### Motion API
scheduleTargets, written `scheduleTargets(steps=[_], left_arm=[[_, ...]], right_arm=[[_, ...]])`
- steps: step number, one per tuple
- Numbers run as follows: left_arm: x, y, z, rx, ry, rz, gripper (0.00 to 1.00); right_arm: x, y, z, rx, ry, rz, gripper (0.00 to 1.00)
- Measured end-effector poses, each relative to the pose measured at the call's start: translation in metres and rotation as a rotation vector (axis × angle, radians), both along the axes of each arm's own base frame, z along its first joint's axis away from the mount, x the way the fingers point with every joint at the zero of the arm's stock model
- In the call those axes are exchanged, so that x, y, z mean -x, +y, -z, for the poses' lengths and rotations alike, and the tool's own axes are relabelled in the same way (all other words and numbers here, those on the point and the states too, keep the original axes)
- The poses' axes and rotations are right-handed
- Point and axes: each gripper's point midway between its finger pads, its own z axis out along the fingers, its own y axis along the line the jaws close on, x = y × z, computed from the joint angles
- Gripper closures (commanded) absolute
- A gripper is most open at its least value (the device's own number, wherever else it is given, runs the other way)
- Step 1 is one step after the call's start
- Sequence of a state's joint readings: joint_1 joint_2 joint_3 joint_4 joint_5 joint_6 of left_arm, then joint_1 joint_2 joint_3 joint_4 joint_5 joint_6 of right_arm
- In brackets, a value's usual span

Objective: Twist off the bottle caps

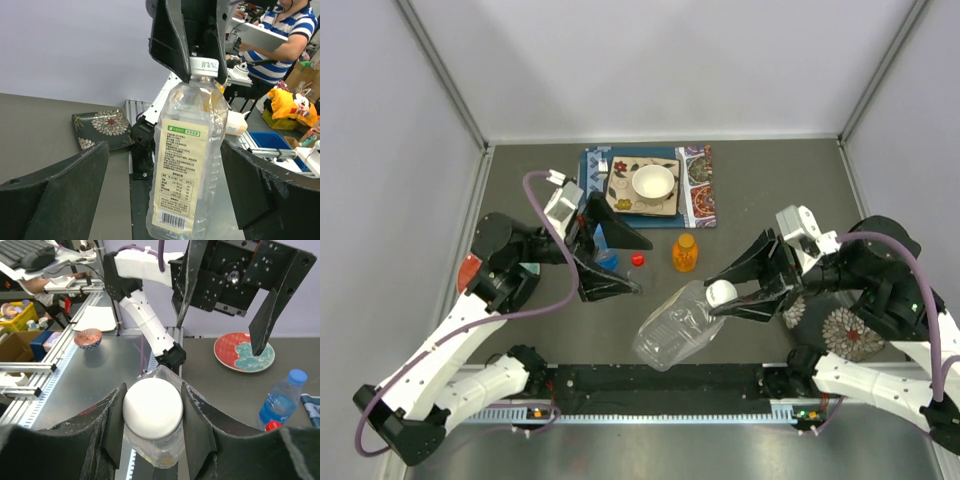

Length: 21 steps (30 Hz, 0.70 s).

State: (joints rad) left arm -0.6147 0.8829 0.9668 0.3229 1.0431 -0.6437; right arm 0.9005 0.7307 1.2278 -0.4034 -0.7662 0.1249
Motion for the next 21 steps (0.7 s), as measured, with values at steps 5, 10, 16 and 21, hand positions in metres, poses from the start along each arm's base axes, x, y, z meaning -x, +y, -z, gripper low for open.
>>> scheduleTargets(steps=[5, 10, 16, 21], left_arm=[[0.01, 0.006, 0.007, 0.007, -0.044, 0.012, 0.01], [0.012, 0.007, 0.018, -0.004, -0.053, 0.014, 0.01], [0.011, 0.003, 0.032, -0.039, -0.027, 0.024, 0.01], [0.012, 0.0, 0.036, -0.056, -0.009, 0.041, 0.01]], right_arm=[[0.001, 0.007, -0.012, -0.021, -0.004, -0.038, 1.0], [0.0, 0.016, -0.026, -0.044, -0.016, -0.079, 1.0], [-0.003, 0.029, -0.035, -0.049, -0.021, -0.124, 1.0], [-0.009, 0.04, -0.036, -0.032, -0.004, -0.149, 1.0]])
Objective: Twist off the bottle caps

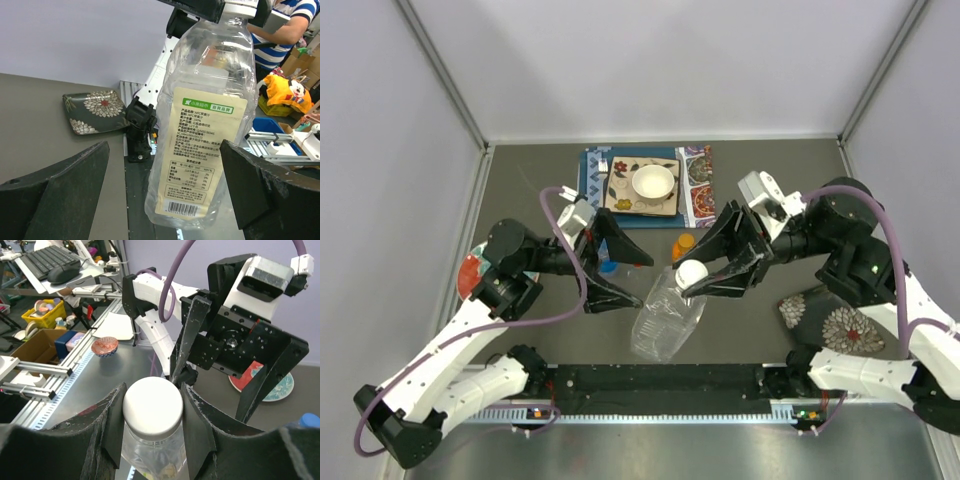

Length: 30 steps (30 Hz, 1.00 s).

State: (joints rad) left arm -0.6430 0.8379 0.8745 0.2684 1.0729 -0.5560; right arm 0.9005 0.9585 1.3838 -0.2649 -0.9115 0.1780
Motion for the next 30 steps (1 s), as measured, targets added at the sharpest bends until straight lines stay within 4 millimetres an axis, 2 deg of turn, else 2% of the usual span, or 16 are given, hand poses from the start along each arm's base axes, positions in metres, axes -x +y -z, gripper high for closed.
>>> scheduleTargets(steps=[6, 11, 15, 23, 30], left_arm=[[0.009, 0.004, 0.007, -0.01, 0.02, 0.027, 0.01], [0.025, 0.011, 0.0, 0.01, -0.008, 0.07, 0.01], [0.028, 0.012, -0.001, 0.018, -0.004, 0.091, 0.01], [0.019, 0.004, 0.015, -0.019, 0.067, 0.099, 0.01], [0.014, -0.001, 0.018, -0.026, 0.092, 0.106, 0.01]], right_arm=[[-0.007, 0.004, 0.001, 0.01, 0.004, -0.002, 1.0], [-0.009, 0.004, -0.002, -0.004, -0.009, -0.003, 1.0], [-0.01, 0.006, -0.005, -0.016, -0.016, -0.018, 1.0], [-0.01, 0.013, -0.013, -0.046, -0.003, -0.064, 1.0], [-0.014, 0.018, -0.02, -0.073, -0.008, -0.07, 1.0]])
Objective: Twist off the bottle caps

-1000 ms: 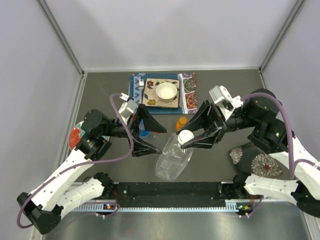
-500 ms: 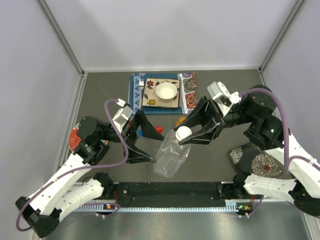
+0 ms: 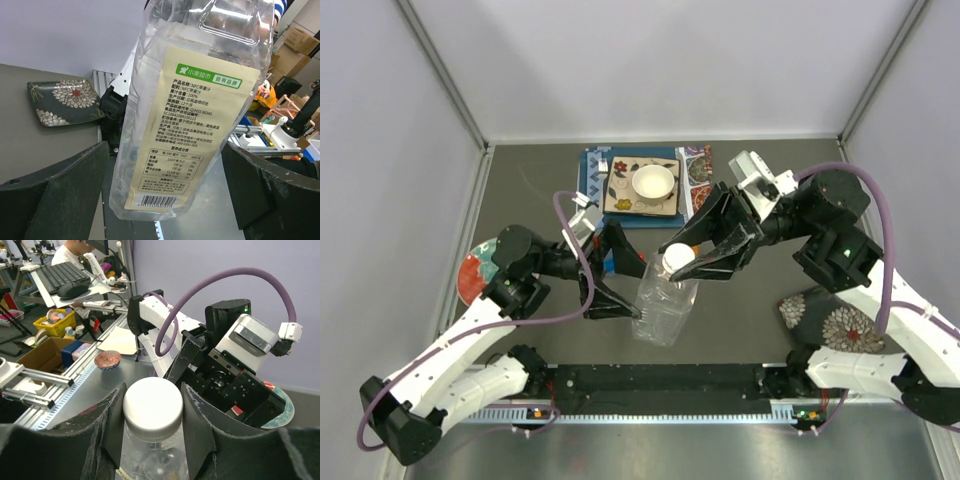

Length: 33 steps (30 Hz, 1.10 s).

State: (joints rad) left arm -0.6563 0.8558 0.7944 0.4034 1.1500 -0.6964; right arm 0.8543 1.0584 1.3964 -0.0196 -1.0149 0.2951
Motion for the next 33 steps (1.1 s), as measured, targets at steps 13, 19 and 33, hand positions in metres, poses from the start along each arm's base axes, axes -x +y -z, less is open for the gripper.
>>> scheduleTargets(steps=[13, 19, 33], left_arm=[[0.001, 0.003, -0.019, 0.086, -0.038, -0.052, 0.01], [-0.002, 0.002, -0.02, 0.099, -0.045, -0.073, 0.01], [-0.003, -0.001, -0.009, 0.089, -0.047, -0.059, 0.36]], right_arm=[[-0.026, 0.011, 0.0, -0.118, 0.064, 0.121, 1.0], [-0.035, 0.01, 0.003, -0.192, 0.119, 0.154, 1.0], [-0.033, 0.001, -0.008, -0.316, 0.135, 0.125, 1.0]])
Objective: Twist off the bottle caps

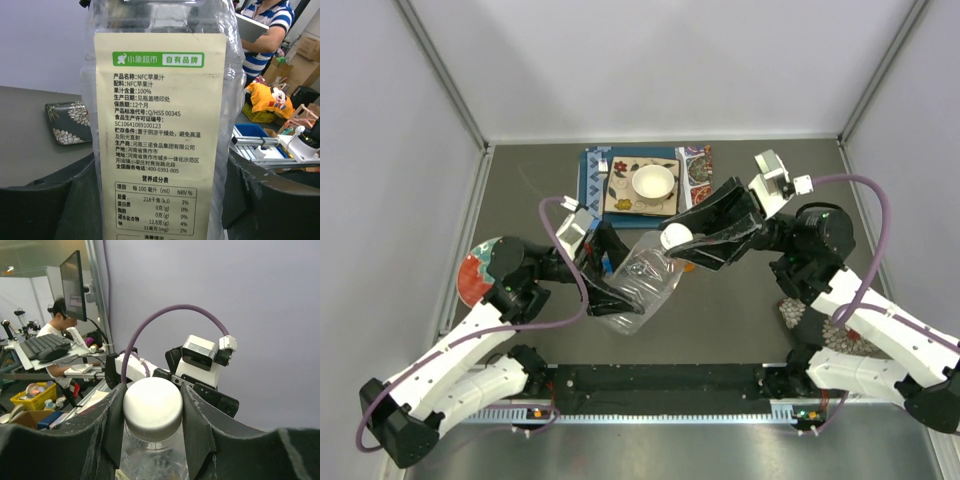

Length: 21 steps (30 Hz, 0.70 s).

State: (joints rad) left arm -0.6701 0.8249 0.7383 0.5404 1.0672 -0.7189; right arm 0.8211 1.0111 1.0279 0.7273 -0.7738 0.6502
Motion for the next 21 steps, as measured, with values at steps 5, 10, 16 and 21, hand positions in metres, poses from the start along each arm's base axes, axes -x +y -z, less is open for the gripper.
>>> scheduleTargets(steps=[5, 10, 16, 21], left_arm=[[0.0, -0.001, 0.001, -0.002, -0.001, 0.013, 0.47], [0.0, -0.001, 0.003, -0.009, 0.006, 0.016, 0.4], [-0.01, -0.004, 0.017, -0.065, 0.013, -0.034, 0.45], [-0.035, -0.008, 0.014, -0.092, -0.015, -0.18, 0.5]], right_arm=[[-0.001, 0.001, 0.001, 0.002, 0.0, -0.007, 1.0], [-0.003, 0.001, 0.004, 0.019, 0.021, 0.002, 0.32], [-0.022, -0.004, 0.005, 0.085, 0.115, 0.145, 0.17], [-0.039, -0.025, -0.016, 0.093, 0.156, 0.337, 0.15]])
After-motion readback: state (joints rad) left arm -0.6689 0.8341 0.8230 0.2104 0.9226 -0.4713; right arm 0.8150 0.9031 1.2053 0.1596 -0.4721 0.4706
